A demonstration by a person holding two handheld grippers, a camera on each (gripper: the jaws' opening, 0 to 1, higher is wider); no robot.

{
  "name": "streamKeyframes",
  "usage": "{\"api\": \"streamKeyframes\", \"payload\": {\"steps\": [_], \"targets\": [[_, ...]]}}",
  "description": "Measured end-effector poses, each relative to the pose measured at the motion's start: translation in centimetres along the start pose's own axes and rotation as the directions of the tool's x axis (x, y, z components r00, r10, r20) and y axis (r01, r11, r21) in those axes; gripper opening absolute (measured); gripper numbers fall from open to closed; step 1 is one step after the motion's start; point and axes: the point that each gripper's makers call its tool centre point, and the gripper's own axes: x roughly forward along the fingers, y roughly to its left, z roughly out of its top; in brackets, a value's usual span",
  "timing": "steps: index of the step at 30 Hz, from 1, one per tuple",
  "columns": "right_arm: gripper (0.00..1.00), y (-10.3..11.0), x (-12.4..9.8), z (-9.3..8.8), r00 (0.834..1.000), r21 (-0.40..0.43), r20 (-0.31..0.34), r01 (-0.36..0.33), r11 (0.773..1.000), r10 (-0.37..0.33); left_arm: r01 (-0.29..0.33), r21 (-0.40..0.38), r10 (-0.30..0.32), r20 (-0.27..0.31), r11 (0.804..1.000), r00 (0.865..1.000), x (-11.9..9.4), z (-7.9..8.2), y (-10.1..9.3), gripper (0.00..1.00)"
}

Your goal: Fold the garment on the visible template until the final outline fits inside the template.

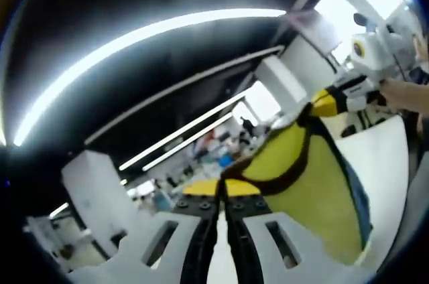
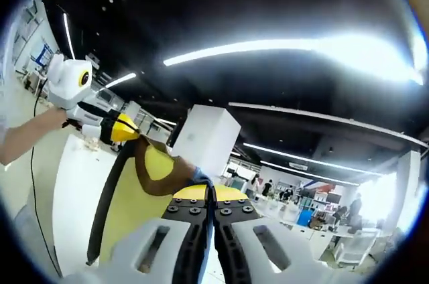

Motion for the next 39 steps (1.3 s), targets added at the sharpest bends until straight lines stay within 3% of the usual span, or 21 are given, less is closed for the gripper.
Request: {"api": "streamKeyframes", "payload": {"steps": [6, 12, 24, 30, 39], "targets": [[0.01, 1.4, -1.5, 1.8, 0.999, 0.002, 0.027, -0.028, 1.000, 0.028, 0.014, -0.018, -0.014, 0.017, 1.000, 1.000, -2.1, 0.9, -0.4, 0.00], [0.01, 3.3, -2.9, 1.4, 0.998, 0.010, 0.007, -0.057, 0.998, 0.057, 0.029, -0.030, -0.029, -0.011, 0.999, 1.000, -3.6, 0.3, -1.3, 0.00], [0.01, 5.3, -3.6, -5.7, 0.987, 0.124, -0.139, -0.063, 0.990, 0.080, 0.093, -0.098, -0.105, -0.128, 0.991, 0.986, -2.9, -5.5, -4.7, 0.00], [0.01, 6.0, -3.8, -9.7, 0.970, 0.164, -0.224, -0.059, 0.985, 0.095, 0.132, -0.117, -0.154, -0.200, 0.984, 0.968, -1.5, -9.2, -6.5, 0.00], [0.01, 6.6, -3.5, -15.9, 0.935, 0.236, -0.330, -0.054, 0.970, 0.132, 0.188, -0.158, -0.227, -0.291, 0.969, 0.929, 0.4, -14.4, -9.0, 0.00]]}}
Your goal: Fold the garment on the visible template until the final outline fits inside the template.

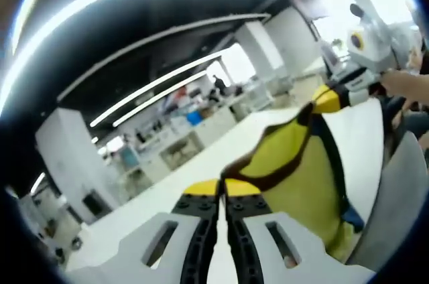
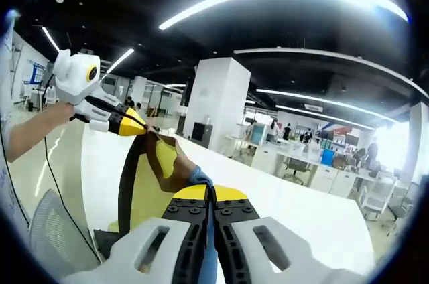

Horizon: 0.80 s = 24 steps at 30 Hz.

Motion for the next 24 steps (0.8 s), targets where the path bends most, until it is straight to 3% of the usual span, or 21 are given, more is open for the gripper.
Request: {"api": "streamKeyframes", "payload": {"steps": [11, 24], "targets": [[0.01, -1.2, 4.1, -5.6, 0.994, 0.061, -0.109, -0.022, 0.998, 0.029, 0.050, -0.042, -0.055, -0.111, 0.998, 0.992, 5.5, -5.6, 0.0, 0.00], [0.01, -4.0, 9.8, -12.3, 0.975, 0.144, -0.215, -0.023, 0.989, 0.054, 0.109, -0.108, -0.130, -0.214, 0.988, 0.968, 11.9, -12.0, -0.2, 0.00]]}}
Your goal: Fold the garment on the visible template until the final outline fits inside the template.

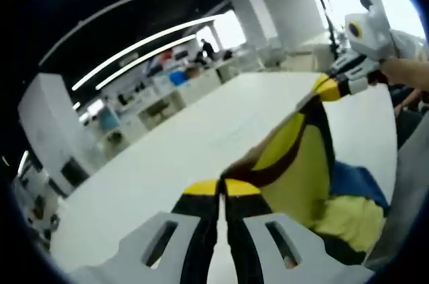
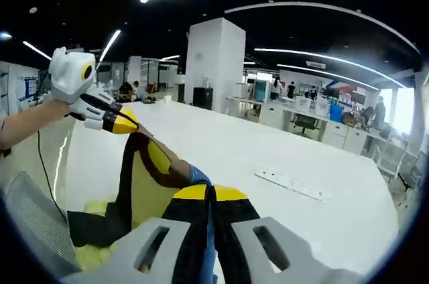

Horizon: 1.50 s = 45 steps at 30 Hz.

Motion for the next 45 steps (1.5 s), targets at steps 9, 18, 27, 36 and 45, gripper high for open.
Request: {"api": "streamKeyframes", "payload": {"steps": [9, 18, 27, 36, 45], "targets": [[0.01, -2.4, 4.5, -3.3, 0.998, 0.023, -0.066, -0.006, 1.000, 0.007, 0.045, -0.028, -0.047, -0.065, 0.999, 0.997, 5.9, -3.1, 0.9, 0.00], [0.01, -5.6, 9.4, -7.2, 0.989, 0.049, -0.144, -0.008, 0.999, 0.015, 0.076, -0.049, -0.082, -0.134, 0.996, 0.988, 11.2, -6.3, 1.2, 0.00], [0.01, -7.7, 12.6, -10.0, 0.980, 0.059, -0.198, 0.009, 0.998, 0.003, 0.096, -0.050, -0.104, -0.188, 0.994, 0.977, 15.0, -8.3, 1.3, 0.00], [0.01, -8.8, 15.1, -11.4, 0.972, 0.046, -0.233, 0.026, 0.999, -0.015, 0.094, -0.066, -0.106, -0.221, 0.993, 0.970, 17.9, -9.9, 1.7, 0.00], [0.01, -9.0, 17.0, -13.5, 0.965, 0.043, -0.262, 0.032, 0.999, -0.019, 0.100, -0.044, -0.108, -0.238, 0.994, 0.965, 19.4, -11.4, 2.1, 0.00]]}}
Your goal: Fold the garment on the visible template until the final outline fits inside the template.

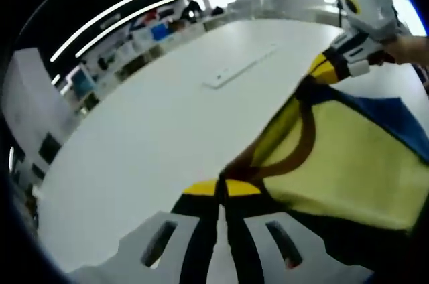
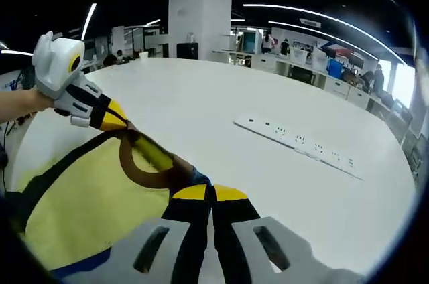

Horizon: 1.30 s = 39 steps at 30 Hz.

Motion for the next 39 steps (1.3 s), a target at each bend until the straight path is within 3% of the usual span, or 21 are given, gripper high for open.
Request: {"api": "streamKeyframes", "payload": {"steps": [11, 19, 27, 29, 30, 34, 36, 39], "targets": [[0.02, 0.6, -0.1, -0.7, 1.000, -0.043, -0.014, 0.007, 0.999, -0.007, 0.001, 0.029, -0.001, 0.010, 1.000, 1.000, 0.9, -0.4, 0.1, 0.00], [0.21, 0.2, -0.4, -0.4, 1.000, -0.049, -0.001, 0.029, 0.998, -0.029, -0.018, 0.044, 0.017, 0.030, 0.999, 0.999, 0.5, 0.4, 0.7, 0.14], [0.37, 0.6, -3.0, 1.9, 0.997, -0.028, 0.060, 0.040, 0.999, -0.038, -0.055, 0.020, 0.053, 0.105, 0.998, 0.993, -2.4, 2.5, 1.0, 0.28], [0.39, 1.2, -4.1, 2.5, 0.997, -0.025, 0.077, 0.033, 0.999, -0.031, -0.057, 0.019, 0.053, 0.158, 0.998, 0.986, -3.6, 3.3, 0.7, 0.35], [0.40, 1.4, -4.5, 2.6, 0.996, -0.027, 0.083, 0.032, 0.999, -0.029, -0.058, 0.014, 0.055, 0.156, 0.998, 0.986, -3.9, 3.3, 0.7, 0.40], [0.49, 2.3, -6.2, 3.1, 0.995, -0.030, 0.095, 0.016, 0.999, -0.013, -0.046, 0.010, 0.044, 0.166, 0.999, 0.985, -5.7, 3.3, -0.1, 0.45], [0.51, 2.8, -7.2, 3.7, 0.994, -0.030, 0.108, 0.010, 1.000, -0.006, -0.033, 0.008, 0.031, 0.176, 0.999, 0.984, -6.8, 3.6, -0.5, 0.53], [0.52, 3.5, -8.7, 4.2, 0.992, -0.025, 0.126, 0.004, 1.000, -0.001, -0.014, -0.017, 0.017, 0.216, 1.000, 0.976, -8.9, 4.3, -1.1, 0.56]]}}
